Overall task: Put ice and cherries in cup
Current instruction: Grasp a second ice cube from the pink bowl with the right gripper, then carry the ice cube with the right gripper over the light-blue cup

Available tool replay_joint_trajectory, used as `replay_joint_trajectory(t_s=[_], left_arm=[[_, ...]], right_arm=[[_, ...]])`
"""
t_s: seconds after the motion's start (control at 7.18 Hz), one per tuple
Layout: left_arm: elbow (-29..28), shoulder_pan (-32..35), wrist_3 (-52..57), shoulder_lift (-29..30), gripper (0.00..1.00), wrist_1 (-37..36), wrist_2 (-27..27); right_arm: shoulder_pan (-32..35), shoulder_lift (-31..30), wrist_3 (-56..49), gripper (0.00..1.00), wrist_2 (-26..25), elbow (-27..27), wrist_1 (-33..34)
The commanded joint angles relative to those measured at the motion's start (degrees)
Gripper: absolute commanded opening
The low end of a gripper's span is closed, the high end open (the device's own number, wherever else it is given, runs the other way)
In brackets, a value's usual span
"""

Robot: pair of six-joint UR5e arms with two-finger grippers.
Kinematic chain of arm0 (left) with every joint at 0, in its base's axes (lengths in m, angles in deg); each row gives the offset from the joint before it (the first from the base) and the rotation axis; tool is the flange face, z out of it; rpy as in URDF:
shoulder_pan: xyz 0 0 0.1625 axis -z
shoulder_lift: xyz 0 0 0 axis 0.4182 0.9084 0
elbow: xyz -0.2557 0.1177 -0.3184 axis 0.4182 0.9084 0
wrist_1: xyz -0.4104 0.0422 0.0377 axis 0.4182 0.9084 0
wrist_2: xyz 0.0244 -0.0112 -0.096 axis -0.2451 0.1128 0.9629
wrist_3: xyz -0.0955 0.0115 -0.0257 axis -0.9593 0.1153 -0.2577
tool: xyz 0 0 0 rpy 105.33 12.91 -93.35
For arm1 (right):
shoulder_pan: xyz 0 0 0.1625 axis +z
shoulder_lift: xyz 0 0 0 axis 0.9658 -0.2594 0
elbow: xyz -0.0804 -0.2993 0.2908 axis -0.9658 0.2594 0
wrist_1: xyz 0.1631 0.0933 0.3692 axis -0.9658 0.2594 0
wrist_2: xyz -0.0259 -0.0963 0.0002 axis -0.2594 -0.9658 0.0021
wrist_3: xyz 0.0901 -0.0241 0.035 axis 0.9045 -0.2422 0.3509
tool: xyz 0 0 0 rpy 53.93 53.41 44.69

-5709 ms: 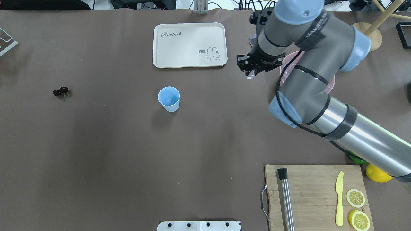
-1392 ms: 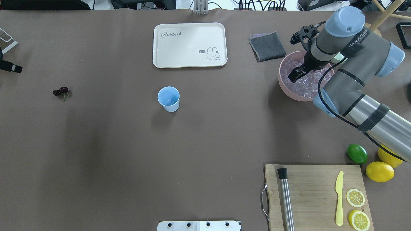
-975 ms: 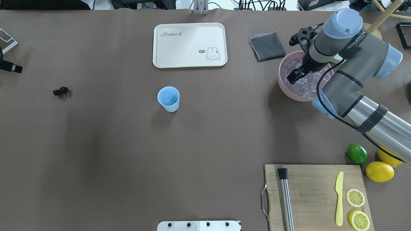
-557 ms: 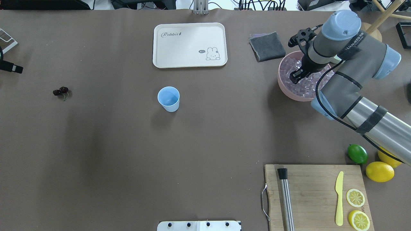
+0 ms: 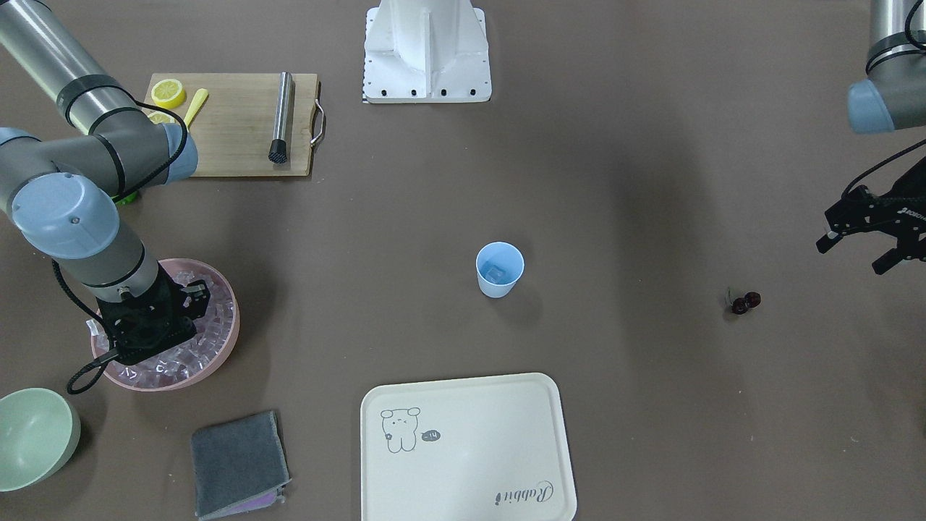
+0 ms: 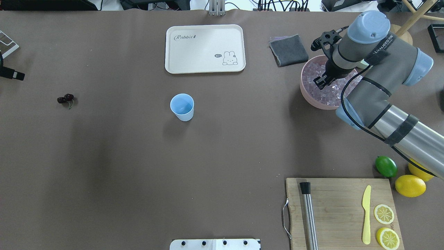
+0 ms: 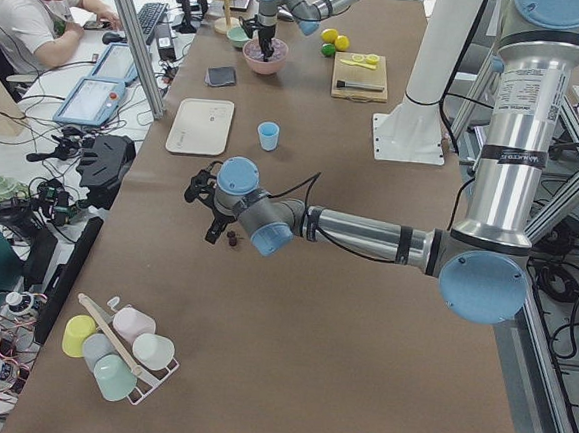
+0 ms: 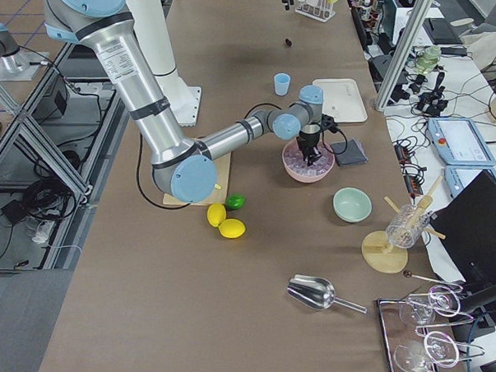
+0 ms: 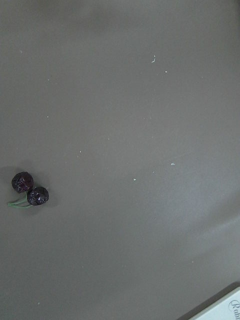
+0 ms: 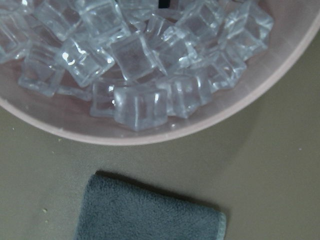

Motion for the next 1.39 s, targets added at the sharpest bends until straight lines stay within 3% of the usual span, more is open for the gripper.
replay_joint_trajectory(t_s=[0.0,0.42,0.7,1.25], left_arm=[[-0.01,-0.09,-0.09,-0.13,0.98,0.59,0.00],[0.08,-0.26,-0.09,-0.22,0.98,0.59,0.00],[0.08,-0.35,0.00,-0.48,0.98,0.68,0.00],[-0.89,-0.44,0.09,-0.13,0.98,0.68,0.00]], right_arm=[[0.50,-0.04,-0.02,0.05,0.25,-0.96,0.00],[1.30,-0.56,1.90,0.00,1.12,-5.26,0.70],[-0.27,2.75,14.08,0.00,3.14,-8.60,0.88],[-11.95,22.15,35.18,0.00,-4.22,-3.70,9.22]])
